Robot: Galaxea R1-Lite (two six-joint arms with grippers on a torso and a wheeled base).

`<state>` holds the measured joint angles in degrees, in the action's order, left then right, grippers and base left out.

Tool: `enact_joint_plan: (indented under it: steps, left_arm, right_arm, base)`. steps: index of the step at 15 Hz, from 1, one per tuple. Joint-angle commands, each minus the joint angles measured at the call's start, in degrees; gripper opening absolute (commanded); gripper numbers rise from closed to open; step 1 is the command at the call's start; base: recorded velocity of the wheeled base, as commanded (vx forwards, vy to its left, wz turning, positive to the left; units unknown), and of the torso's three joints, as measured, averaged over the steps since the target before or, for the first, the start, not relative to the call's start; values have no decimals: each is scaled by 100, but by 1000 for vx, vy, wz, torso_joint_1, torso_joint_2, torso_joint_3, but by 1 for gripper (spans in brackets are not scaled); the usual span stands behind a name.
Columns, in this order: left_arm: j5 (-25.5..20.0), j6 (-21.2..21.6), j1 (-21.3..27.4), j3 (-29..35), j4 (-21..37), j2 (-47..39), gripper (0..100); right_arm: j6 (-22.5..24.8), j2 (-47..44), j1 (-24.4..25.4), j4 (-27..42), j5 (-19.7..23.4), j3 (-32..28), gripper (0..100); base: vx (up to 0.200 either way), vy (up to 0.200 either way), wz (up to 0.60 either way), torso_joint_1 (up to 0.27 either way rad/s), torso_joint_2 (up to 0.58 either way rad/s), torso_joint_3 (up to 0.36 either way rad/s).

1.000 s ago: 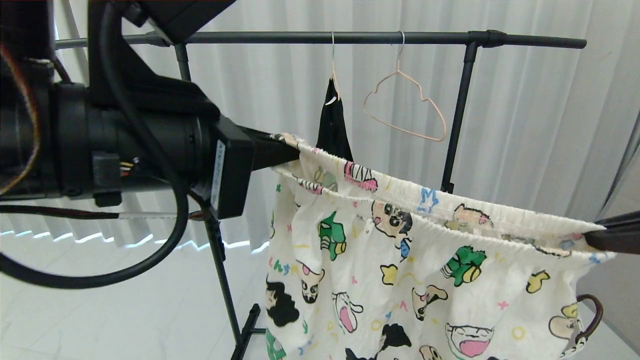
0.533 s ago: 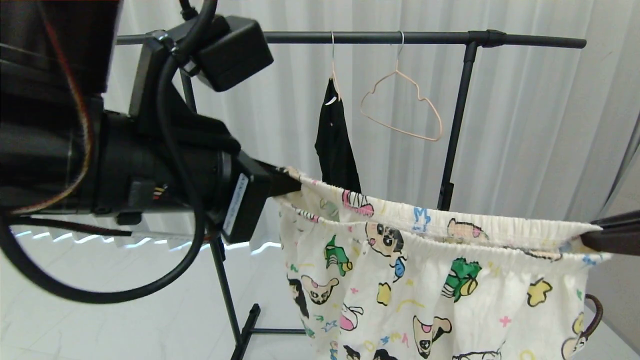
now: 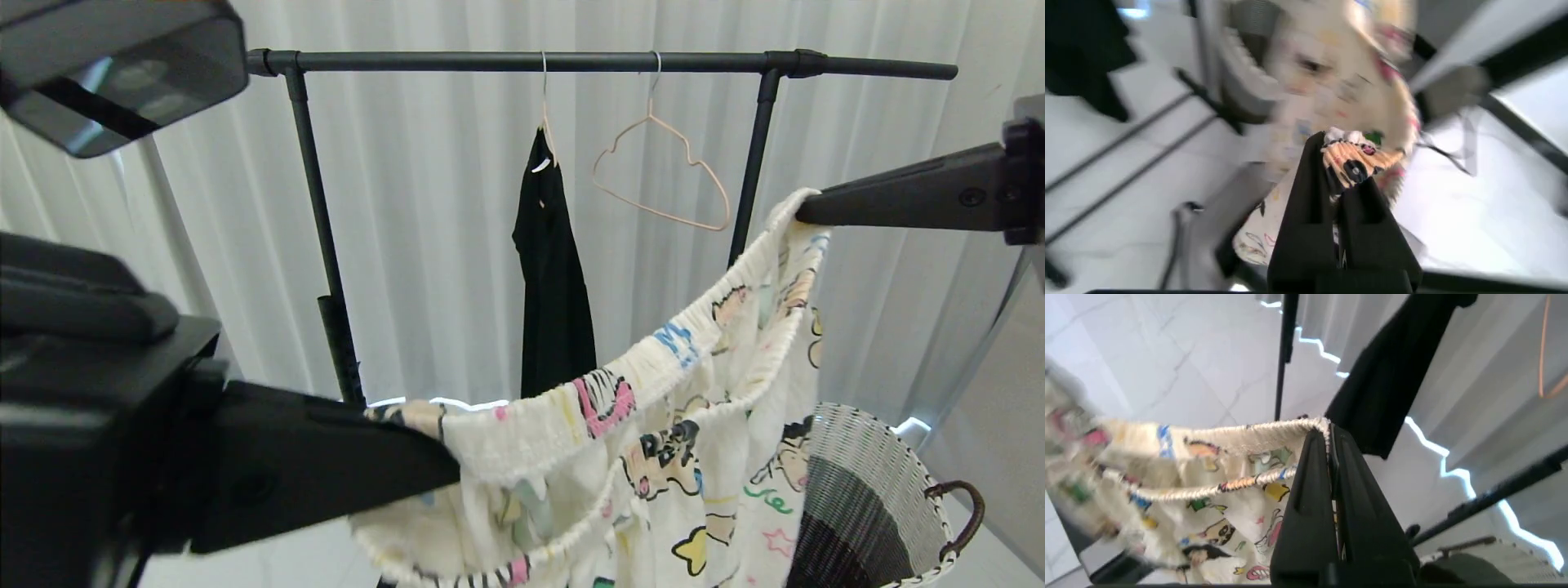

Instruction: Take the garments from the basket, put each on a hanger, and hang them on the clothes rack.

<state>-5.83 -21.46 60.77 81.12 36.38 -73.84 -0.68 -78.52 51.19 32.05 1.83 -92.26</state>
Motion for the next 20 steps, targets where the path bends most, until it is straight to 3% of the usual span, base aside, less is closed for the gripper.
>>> enact_joint_plan:
  steps: [1, 7, 8, 9, 11, 20]
  left_arm:
    - [20, -122, 506, -61, 1, 291, 0]
    - [249, -34, 401, -43, 1, 238, 0]
    - [521, 186, 190, -43, 1, 98, 0]
    - [987, 722, -136, -61, 1, -34, 0]
    - [1497, 1530, -619, -26, -43, -219, 0]
    - [1497, 1609, -716, 89, -263, -184, 0]
  right_arm:
    - [-2, -419, -4, -6, 28, -293, 0]
    - [7, -93, -153, 363, 2, -196, 0]
    - [7, 100, -197, 618, -7, -135, 0]
    - [16, 346, -206, 1023, -7, -126, 0]
    - [16, 671, -197, 1515, 2, -108, 0]
    - [130, 786, -144, 1532, 11, 32, 0]
  base:
    - [0, 0, 0, 0, 0, 0]
    - [0, 0, 0, 0, 0, 0]
    - [0, 0, 0, 0, 0, 0]
    - [0, 0, 0, 0, 0, 0]
    - [0, 0, 0, 0, 0, 0]
    - [0, 0, 0, 0, 0, 0]
